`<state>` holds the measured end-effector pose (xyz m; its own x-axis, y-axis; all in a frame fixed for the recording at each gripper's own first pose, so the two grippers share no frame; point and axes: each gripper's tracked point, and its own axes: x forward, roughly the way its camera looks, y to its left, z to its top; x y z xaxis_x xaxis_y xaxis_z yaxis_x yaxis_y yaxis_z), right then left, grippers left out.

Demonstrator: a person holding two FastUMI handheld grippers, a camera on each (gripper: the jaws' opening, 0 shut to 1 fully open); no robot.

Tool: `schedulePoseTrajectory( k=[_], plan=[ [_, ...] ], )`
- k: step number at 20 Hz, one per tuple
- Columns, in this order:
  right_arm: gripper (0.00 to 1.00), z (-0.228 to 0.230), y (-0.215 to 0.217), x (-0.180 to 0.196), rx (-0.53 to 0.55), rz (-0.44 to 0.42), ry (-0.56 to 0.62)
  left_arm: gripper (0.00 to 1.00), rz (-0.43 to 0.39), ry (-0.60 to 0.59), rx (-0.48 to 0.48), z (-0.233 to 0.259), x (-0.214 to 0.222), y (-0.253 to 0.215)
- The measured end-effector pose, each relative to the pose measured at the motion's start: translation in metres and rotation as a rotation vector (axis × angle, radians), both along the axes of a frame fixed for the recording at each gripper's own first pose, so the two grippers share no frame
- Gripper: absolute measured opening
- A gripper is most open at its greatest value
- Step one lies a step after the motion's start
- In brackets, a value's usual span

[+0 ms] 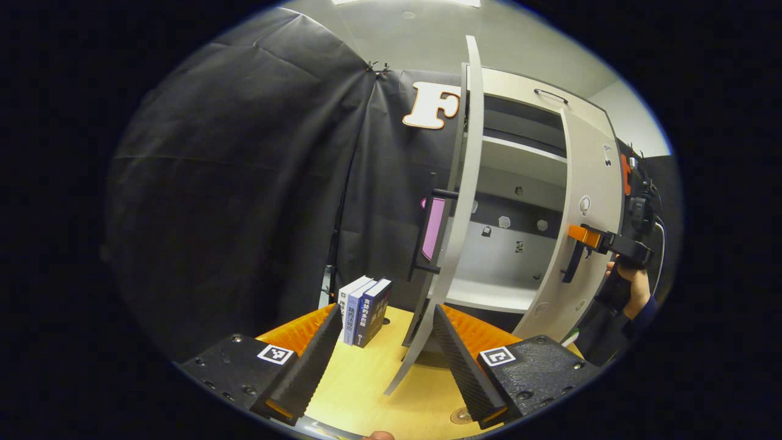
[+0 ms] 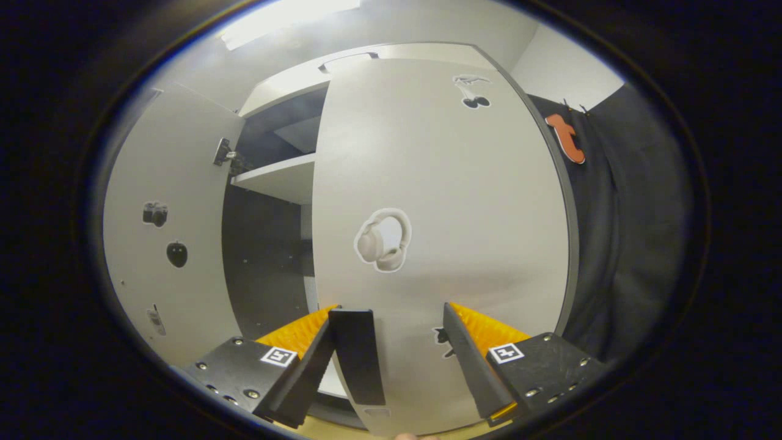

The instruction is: Grasp the bottle in the cabinet with the left hand and place it on the coaster, then close the right door with the right hand and the left door with the left hand.

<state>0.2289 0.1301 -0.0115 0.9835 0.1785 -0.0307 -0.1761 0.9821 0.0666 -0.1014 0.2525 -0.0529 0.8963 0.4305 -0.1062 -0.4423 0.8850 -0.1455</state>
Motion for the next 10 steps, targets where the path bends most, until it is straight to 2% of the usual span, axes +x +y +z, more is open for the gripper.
schedulePoseTrajectory(
  k=[8,9,10],
  plan=[
    [0.98,-0.003,0.003,0.012,-0.025,-0.054,-0.030,0.89,0.015,0.013,0.009,0.000,0.004,0.011],
    [0.98,-0.003,0.004,0.012,-0.028,-0.058,-0.032,0.95,0.012,0.012,0.010,0.000,0.006,0.011],
    [0.98,-0.003,0.005,0.013,-0.030,-0.062,-0.035,0.95,0.011,0.009,0.013,0.001,0.007,0.011]
  ],
)
